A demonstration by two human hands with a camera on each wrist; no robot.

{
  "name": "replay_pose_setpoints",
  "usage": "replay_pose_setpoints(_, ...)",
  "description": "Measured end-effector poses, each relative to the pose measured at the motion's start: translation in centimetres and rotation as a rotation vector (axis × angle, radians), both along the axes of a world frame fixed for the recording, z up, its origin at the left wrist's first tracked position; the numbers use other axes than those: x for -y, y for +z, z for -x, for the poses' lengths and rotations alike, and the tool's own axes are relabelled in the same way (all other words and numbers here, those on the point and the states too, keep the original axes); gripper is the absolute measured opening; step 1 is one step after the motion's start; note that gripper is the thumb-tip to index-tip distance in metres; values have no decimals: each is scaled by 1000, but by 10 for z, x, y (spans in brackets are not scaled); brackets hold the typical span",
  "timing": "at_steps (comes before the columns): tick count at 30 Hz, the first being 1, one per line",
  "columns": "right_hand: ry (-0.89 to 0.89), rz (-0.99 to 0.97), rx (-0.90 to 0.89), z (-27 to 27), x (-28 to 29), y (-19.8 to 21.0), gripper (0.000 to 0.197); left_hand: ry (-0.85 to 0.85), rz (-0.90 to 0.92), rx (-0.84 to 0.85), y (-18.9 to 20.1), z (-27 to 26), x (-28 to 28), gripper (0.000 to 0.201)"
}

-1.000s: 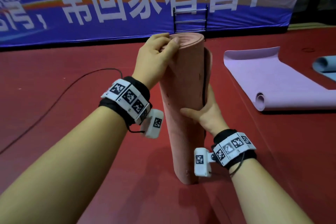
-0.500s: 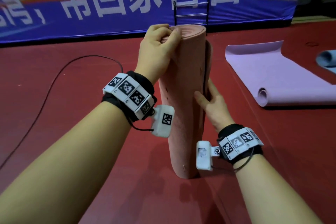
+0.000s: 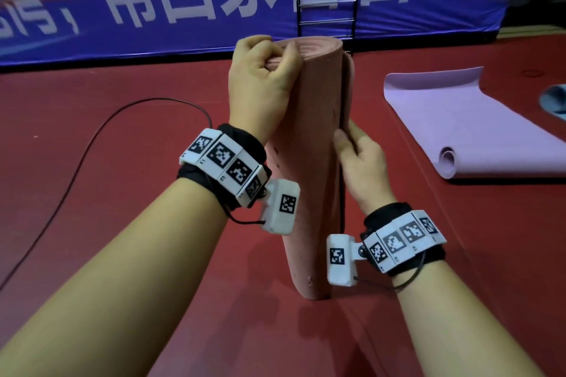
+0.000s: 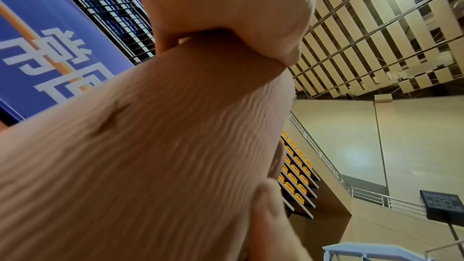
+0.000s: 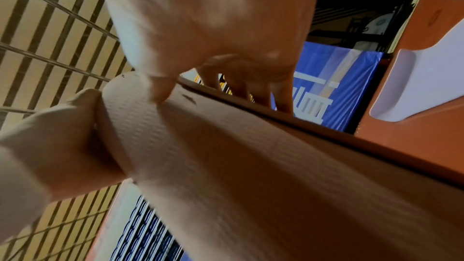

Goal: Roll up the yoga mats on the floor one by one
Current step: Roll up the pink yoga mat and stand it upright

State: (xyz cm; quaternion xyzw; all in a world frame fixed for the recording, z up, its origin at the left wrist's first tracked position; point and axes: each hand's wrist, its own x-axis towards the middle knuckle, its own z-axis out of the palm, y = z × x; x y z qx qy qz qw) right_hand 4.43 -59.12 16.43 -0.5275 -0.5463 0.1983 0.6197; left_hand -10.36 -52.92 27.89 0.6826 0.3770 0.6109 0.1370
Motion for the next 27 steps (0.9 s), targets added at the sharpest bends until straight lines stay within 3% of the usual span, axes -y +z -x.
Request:
replay_pose_setpoints(4, 47, 10, 60, 20, -4, -11, 107, -29, 30, 44, 2, 7, -4, 21)
replay_pose_setpoints(5, 28, 4, 62, 24, -7, -14, 108, -53, 58, 54, -1, 9, -6, 34)
replay_pose_setpoints(8, -12, -18, -28, 29, -15, -16, 102, -226, 181, 90, -33, 15, -2, 112)
replay_pose_setpoints(10, -48, -23, -11, 34, -19, -16, 99, -358, 306, 124, -72, 21, 1, 138)
replay_pose_setpoints(13, -47, -32, 76, 46, -20, -15, 92, -388, 483, 212, -113, 33, -3, 136)
replay_pose_setpoints(19, 70, 14, 229, 60, -21, -3, 86, -419, 572, 387, -111, 69, -24, 118)
replay_pose_setpoints(23, 99, 38, 158, 65, -35, 17, 60, -367, 598, 407, -109, 85, -28, 115)
replay_pose_setpoints(27, 18, 72, 298, 66, -49, 60, 35, -282, 656, 429, -91, 96, -19, 117)
